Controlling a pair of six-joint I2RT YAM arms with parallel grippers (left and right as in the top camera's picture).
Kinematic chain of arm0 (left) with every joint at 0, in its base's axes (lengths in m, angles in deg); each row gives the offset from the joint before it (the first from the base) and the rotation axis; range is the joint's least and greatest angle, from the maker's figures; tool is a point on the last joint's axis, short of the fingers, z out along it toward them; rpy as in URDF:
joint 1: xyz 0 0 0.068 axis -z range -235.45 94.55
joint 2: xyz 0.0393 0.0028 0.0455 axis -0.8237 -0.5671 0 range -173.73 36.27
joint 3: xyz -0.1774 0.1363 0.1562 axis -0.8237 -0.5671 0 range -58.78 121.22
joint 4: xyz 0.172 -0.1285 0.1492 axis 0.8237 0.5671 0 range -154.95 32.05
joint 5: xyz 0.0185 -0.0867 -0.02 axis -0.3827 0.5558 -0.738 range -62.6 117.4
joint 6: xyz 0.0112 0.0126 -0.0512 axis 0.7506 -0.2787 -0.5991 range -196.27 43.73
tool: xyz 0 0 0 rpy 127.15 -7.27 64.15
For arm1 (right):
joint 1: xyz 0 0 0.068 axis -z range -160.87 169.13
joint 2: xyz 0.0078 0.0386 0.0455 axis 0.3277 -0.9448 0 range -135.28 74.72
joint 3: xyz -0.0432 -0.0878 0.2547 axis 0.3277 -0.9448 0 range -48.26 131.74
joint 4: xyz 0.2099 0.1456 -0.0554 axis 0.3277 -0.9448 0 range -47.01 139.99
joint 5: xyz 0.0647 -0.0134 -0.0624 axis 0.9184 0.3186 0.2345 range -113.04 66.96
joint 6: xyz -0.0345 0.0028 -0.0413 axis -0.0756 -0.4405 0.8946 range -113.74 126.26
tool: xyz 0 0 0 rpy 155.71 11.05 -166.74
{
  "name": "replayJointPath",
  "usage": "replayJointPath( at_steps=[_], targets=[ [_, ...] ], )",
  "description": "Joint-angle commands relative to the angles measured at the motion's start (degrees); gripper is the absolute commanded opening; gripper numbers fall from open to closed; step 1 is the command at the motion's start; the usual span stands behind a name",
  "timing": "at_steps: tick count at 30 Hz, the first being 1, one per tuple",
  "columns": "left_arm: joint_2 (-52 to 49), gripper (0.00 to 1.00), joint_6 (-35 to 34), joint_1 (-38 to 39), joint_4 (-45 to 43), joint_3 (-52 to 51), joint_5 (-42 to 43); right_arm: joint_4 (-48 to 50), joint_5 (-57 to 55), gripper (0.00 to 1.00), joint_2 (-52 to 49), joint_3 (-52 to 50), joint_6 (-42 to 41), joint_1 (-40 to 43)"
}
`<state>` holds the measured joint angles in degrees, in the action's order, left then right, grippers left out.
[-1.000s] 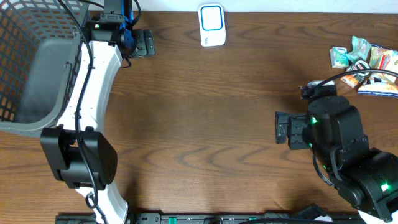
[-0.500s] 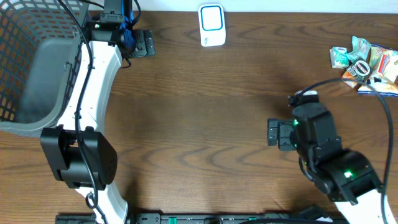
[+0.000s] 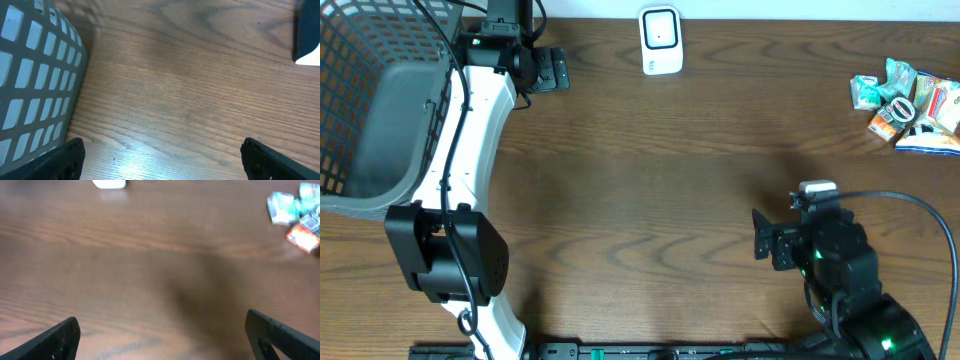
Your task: Scan the item barcode
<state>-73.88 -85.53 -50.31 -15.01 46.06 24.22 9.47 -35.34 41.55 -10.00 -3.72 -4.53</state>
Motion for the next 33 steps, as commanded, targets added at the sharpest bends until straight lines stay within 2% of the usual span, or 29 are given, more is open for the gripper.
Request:
replayJointPath(
  at_steps=[1, 14, 33],
  targets=[
    [1.2, 0.98, -0.9, 0.0, 0.2, 0.7, -0.5, 2.2, 3.4, 0.99, 3.0, -2.9, 4.1, 1.4],
    [1.2, 0.98, -0.9, 0.0, 0.2, 0.7, -0.5, 16.8, 15.6, 0.99, 7.9, -16.2, 6.5, 11.7],
    [1.2, 0.98, -0.9, 0.0, 0.2, 0.7, -0.5, 41.5, 11.1, 0.99, 18.7, -33.2, 7.5, 13.2]
  ],
)
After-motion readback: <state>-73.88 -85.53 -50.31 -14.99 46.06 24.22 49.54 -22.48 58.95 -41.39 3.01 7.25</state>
